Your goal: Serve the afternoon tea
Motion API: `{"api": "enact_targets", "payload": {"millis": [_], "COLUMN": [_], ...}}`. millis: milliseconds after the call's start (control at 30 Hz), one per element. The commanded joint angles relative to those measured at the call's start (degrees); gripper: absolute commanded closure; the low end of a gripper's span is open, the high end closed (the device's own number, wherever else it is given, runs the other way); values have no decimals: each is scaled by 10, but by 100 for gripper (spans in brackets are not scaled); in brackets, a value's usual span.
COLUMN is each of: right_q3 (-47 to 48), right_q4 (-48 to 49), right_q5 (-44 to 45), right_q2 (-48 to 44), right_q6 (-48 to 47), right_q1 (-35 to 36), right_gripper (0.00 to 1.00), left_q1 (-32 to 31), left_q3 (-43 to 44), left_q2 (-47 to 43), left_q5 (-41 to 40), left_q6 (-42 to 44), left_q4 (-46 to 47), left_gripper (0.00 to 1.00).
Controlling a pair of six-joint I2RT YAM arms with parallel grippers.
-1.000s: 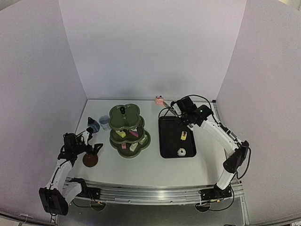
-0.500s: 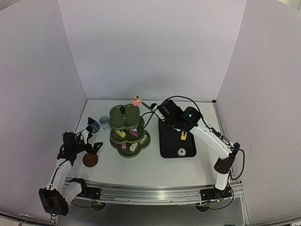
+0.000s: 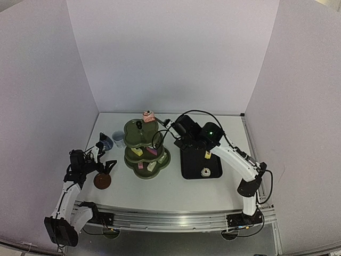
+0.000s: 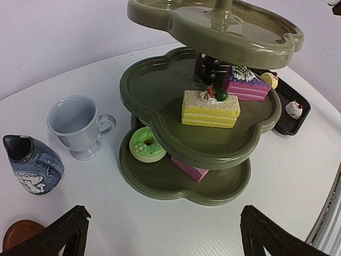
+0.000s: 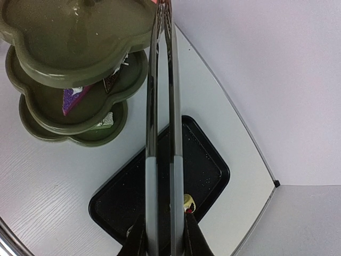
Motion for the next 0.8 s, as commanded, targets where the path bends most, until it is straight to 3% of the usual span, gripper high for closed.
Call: {"api": "enact_targets", "payload": {"millis": [0, 467, 633, 767], "right_q3": [28, 15, 19, 23], "right_q4": [5, -17, -21, -21], "right_q5": [28, 23, 17, 17], "right_q2": [8, 22, 24, 22], "right_q6": [-15, 0, 3, 2], "right_q1": [13, 25, 25, 26], "right_gripper": [100, 100, 81, 74], "left_q1": [-2, -2, -2, -2], "left_q3": [18, 16, 14, 15], "left_q2": [-7, -3, -5, -4], "left_q5": [6, 0, -3, -4], "left_q6": [-7, -1, 1, 6], "left_q4": [5, 6, 5, 2], "left_gripper": [0, 0, 0, 0]}}
